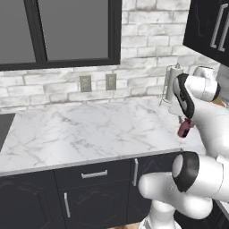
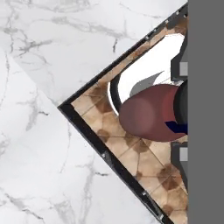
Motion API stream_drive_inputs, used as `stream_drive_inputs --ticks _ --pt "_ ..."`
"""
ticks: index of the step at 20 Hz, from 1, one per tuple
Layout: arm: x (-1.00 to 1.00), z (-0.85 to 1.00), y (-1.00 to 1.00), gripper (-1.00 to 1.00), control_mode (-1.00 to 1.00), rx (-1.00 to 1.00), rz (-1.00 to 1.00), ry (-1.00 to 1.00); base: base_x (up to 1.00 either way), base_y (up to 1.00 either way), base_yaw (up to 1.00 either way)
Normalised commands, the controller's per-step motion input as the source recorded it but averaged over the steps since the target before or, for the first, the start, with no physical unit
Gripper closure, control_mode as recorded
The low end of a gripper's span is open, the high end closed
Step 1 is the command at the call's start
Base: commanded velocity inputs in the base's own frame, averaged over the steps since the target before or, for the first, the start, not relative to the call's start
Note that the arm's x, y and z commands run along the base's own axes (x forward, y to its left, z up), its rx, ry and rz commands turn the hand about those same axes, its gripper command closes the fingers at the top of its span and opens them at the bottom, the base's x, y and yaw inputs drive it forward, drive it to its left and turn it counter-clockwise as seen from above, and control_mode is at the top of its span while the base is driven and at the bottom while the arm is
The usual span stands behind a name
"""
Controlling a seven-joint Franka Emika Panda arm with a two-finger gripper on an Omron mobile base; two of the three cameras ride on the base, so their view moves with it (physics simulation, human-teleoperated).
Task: Place the drinks on the dining counter in a tight cluster.
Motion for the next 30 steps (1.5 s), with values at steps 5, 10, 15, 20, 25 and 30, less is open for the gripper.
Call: stream_drive_inputs --ticks 5,10,15,20,25,30 --pt "-0.56 0.22 0.71 1.0 -1.0 -0.03 0.27 0.0 0.0 0.0 0.0" --pt "-0.58 0.38 0.56 1.0 -1.0 0.0 0.22 0.0 0.0 0.0 0.0" --pt "-0.62 0.54 0.21 1.0 -1.0 0.0 0.23 0.0 0.0 0.0 0.0" --pt "-0.43 0.4 0.11 1.0 -1.0 0.01 0.21 0.0 0.0 0.0 0.0" --pt "0.0 0.08 0.0 1.0 -1.0 0.05 0.01 0.0 0.0 0.0 0.0" --pt "0.0 0.08 0.0 1.0 -1.0 0.04 0.0 0.0 0.0 0.0 0.0"
